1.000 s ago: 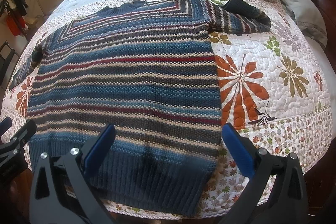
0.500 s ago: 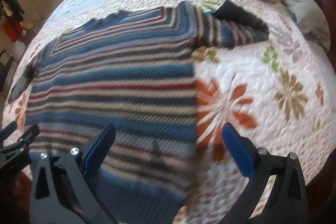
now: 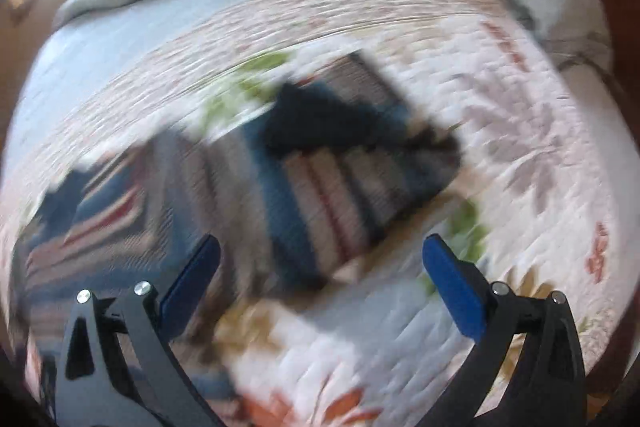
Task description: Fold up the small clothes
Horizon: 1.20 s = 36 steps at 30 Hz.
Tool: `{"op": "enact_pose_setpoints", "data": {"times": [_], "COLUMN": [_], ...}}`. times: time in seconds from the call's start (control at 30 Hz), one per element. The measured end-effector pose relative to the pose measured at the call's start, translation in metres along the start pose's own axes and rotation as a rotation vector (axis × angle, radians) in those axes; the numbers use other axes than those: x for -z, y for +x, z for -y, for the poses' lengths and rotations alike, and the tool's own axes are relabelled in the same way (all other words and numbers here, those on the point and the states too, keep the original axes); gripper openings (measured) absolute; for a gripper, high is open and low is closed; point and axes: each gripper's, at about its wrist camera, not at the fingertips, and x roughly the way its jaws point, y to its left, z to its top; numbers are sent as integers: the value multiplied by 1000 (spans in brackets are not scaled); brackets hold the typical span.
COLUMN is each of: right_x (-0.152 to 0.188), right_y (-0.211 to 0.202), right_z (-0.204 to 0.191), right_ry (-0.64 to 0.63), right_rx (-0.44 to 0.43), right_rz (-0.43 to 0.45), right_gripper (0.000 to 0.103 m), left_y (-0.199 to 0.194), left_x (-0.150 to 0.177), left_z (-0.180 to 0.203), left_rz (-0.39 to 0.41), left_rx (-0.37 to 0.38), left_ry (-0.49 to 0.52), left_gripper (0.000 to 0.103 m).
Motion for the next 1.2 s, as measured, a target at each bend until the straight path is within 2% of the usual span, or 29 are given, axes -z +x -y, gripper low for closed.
{"op": "enact_pose_setpoints", "data": {"times": [0.13,0.2,0.3,0.4,0.53,0.6,0.63,0.67,0.7,0.73,0.8,0.97,1.07,1.2], "right_x": [-28,-38,-46,-52,-52,-52,-50,-48,-47,-44,-43,-37,-35,-23], "right_y": [17,22,26,37,55,60,62,67,68,67,61,23,-2,-22], "right_z": [18,15,-4,-20,-32,-26,-23,-18,-13,-8,0,15,0,-42], "right_ry": [83,75,-58,-206,-345,-360,-357,-340,-326,-322,-299,-186,-140,-144], "right_rx": [69,88,143,116,142,81,45,11,-13,-22,-54,-299,-475,-635], "right_rz": [-30,-28,13,52,67,66,48,19,11,12,20,41,34,19], "right_gripper": [101,101,101,101,99,74,54,38,28,9,8,8,7,7], "left_y": [26,36,45,50,56,59,61,62,63,65,66,61,53,44], "left_x": [-16,-23,-31,-34,-33,-30,-29,-27,-27,-25,-23,-17,-15,-11], "left_z": [12,17,22,26,27,25,24,23,23,22,21,16,8,-12], "left_rz": [-43,-61,-66,-64,-72,-80,-86,-89,-92,-98,-106,-113,-104,-109], "left_rx": [11,14,9,2,-11,-13,-16,-18,-21,-24,-23,-28,-28,-14], "left_ry": [-16,-31,-39,-27,-11,-11,-12,-13,-13,-15,-19,-21,-29,-66], "left_gripper": [100,100,100,100,100,100,100,100,100,100,100,100,100,100]}}
